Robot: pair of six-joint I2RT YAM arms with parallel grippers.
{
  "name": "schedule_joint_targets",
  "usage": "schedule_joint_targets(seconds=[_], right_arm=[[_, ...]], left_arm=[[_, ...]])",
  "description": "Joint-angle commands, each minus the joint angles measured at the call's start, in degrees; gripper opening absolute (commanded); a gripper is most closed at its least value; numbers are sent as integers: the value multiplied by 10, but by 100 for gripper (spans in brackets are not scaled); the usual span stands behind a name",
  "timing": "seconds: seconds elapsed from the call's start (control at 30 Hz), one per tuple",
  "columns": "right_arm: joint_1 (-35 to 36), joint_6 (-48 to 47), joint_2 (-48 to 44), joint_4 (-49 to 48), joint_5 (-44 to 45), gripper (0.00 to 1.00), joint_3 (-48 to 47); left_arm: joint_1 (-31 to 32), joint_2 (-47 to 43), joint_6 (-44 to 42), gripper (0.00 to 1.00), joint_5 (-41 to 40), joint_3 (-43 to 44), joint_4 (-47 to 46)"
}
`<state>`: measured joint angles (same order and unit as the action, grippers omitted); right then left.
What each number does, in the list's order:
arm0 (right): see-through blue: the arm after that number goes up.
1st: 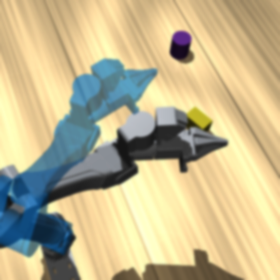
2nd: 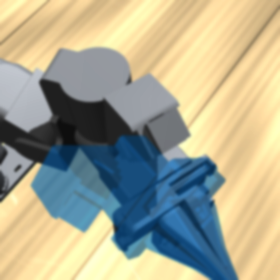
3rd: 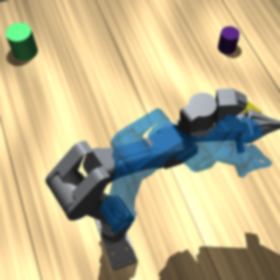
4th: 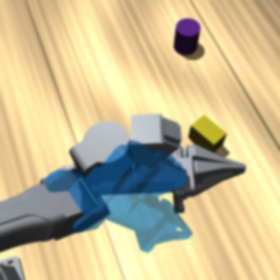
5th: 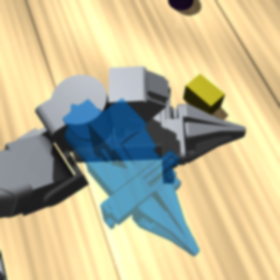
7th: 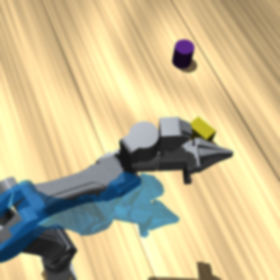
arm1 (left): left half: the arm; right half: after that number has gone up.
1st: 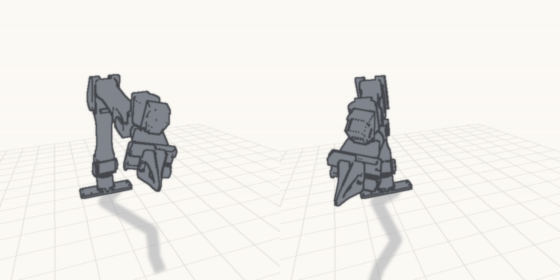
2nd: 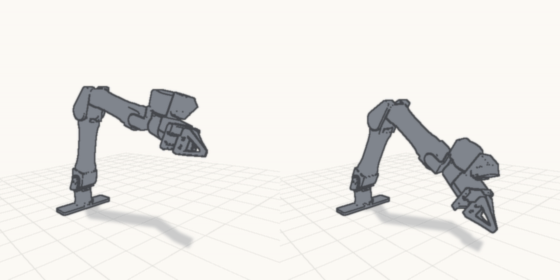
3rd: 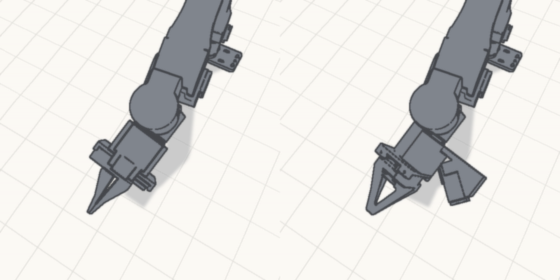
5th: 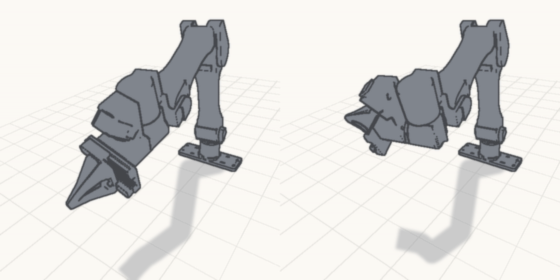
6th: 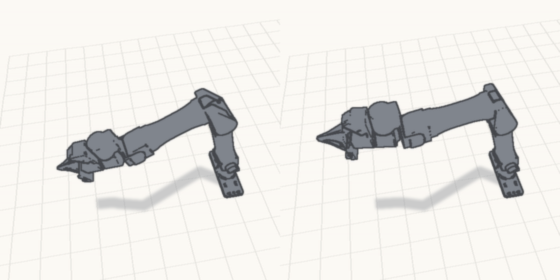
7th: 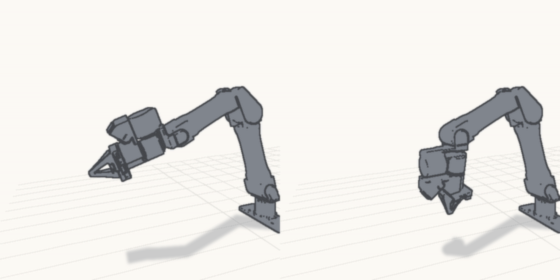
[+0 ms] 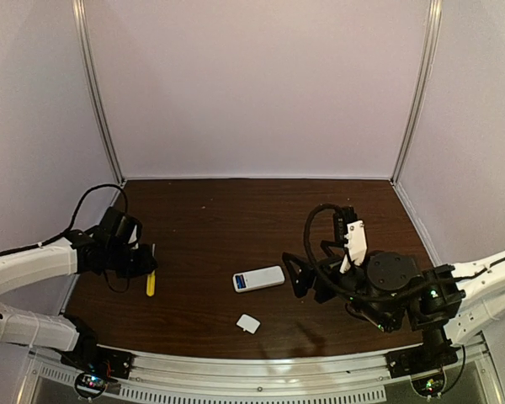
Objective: Unload the batteries from the remote control
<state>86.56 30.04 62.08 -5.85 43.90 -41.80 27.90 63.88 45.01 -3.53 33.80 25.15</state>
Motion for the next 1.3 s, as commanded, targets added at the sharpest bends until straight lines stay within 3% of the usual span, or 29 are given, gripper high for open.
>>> schedule_joint_targets(seconds=[0.0,0.2,0.7,1.27], right_arm=[[2,-88,-5,-61,-14,100,19],[1,-135,38,-106,-54,100,21],[-46,-73,231,-310,-224,100,-16],[-52,-69,481,-427,-116,95,-162]], left_arm=[[14,-21,-24,0,64,3,-101],[30,-23,-16,0,108,-16,-220],[59,-10,35,0,228,-71,-505],[65,-75,157,0,219,-165,-628]])
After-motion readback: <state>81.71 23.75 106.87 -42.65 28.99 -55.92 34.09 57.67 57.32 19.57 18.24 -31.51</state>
